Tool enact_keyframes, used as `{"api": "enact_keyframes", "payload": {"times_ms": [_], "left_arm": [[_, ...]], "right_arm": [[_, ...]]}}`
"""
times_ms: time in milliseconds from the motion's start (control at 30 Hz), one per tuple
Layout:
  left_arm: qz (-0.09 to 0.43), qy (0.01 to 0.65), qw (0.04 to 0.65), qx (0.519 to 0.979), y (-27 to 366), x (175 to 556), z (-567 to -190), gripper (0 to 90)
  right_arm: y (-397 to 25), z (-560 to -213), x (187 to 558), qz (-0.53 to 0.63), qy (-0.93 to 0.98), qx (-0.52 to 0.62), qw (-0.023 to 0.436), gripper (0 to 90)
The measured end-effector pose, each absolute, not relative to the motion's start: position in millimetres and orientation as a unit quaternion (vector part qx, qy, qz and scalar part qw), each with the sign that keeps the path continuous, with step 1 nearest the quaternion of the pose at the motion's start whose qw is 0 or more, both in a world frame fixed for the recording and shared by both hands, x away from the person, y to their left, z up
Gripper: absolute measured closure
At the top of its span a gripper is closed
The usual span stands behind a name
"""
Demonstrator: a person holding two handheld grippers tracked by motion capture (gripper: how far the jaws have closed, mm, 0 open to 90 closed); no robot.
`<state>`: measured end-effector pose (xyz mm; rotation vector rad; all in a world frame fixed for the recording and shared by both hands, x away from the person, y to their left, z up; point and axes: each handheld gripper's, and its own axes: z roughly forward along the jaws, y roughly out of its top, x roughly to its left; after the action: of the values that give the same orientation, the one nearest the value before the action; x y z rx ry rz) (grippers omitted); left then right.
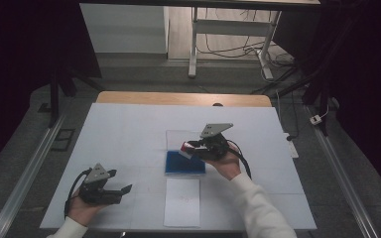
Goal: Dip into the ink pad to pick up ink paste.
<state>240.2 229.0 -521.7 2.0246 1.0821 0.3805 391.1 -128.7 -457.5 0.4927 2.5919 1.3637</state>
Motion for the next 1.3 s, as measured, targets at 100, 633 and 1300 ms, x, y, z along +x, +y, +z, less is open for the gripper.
{"api": "enact_keyframes", "payload": {"times_ms": [100, 633, 1300], "left_arm": [[0.150, 0.427, 0.396, 0.799, 229.1, 240.4, -521.5, 18.2], [0.149, 0.426, 0.397, 0.799, 228.9, 240.8, -521.8, 18.2], [0.148, 0.426, 0.398, 0.799, 230.0, 240.3, -521.4, 18.2]], "right_arm": [[-127.8, -456.7, 390.1, 0.458, 0.870, 0.165, 0.084, 70.1], [-117.6, -456.4, 386.7, 0.442, 0.876, 0.174, 0.089, 70.0], [-102.9, -473.0, 386.1, 0.402, 0.890, 0.195, 0.090, 70.1]]}}
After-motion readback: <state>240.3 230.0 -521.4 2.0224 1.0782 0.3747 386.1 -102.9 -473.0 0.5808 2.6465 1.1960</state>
